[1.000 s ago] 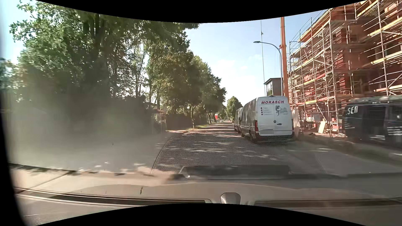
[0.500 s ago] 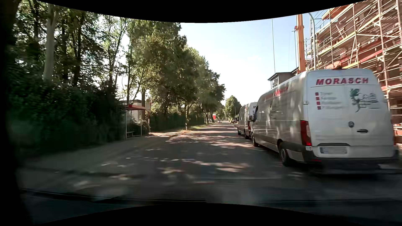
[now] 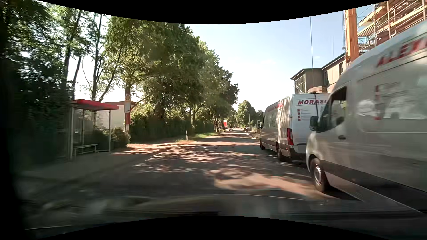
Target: Follow the waypoints while adhering to traffic rules and regulations
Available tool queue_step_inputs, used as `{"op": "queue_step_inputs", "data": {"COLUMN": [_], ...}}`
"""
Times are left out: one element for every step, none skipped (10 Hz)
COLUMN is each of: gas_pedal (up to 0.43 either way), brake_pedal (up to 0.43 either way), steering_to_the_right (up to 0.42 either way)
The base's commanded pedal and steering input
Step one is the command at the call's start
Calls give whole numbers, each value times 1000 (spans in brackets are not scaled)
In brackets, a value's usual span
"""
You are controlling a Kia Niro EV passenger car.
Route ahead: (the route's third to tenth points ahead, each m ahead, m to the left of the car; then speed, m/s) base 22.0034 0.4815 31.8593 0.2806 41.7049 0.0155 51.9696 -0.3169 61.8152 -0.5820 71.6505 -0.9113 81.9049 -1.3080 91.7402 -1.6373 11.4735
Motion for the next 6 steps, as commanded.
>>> {"op": "queue_step_inputs", "data": {"gas_pedal": [138, 138, 138, 138, 138, 138], "brake_pedal": [6, 6, 6, 6, 6, 6], "steering_to_the_right": [14, 19, 23, 23, 23, 23]}}
